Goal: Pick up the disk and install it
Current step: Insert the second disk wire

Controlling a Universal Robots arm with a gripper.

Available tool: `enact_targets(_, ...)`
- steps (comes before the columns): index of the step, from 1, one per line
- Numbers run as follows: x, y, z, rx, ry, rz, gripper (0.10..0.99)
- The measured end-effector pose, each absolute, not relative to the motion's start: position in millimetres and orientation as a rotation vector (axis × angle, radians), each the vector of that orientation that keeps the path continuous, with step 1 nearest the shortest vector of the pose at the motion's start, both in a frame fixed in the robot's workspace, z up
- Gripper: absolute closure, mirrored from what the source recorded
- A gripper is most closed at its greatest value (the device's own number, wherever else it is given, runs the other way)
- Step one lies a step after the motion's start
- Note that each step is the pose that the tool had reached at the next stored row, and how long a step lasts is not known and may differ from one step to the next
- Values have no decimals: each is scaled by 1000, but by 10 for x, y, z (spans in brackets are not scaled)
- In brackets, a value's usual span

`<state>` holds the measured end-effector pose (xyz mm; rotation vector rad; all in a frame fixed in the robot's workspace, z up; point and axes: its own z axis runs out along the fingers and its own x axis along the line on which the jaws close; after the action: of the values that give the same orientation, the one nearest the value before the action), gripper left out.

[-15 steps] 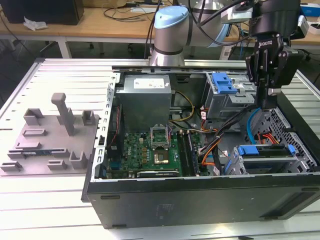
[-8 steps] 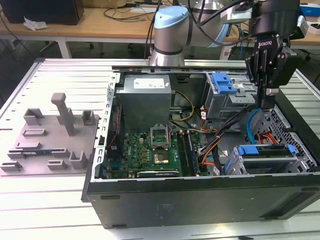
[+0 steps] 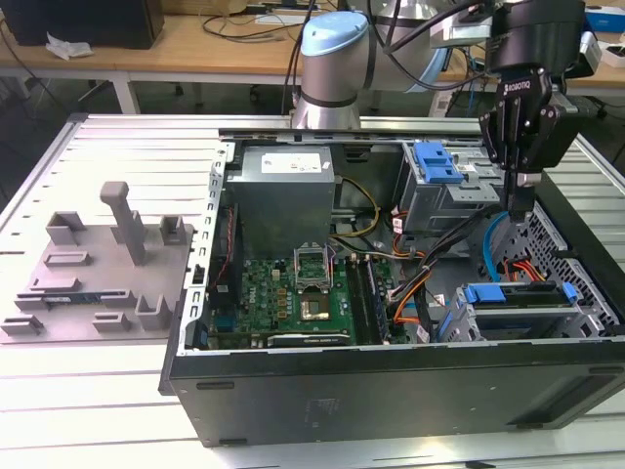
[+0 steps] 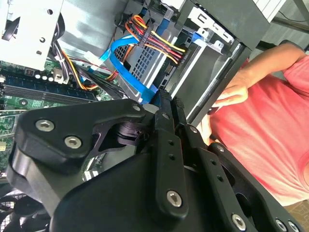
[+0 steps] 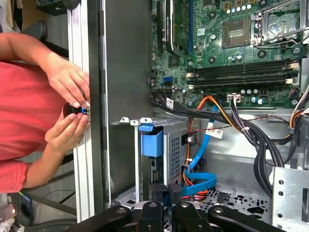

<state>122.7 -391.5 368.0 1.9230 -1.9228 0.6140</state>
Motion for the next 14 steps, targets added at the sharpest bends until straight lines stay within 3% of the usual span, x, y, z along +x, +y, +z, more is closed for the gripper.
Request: enact_targets(14, 1217, -3918, 3674, 1906, -1939, 609, 925)
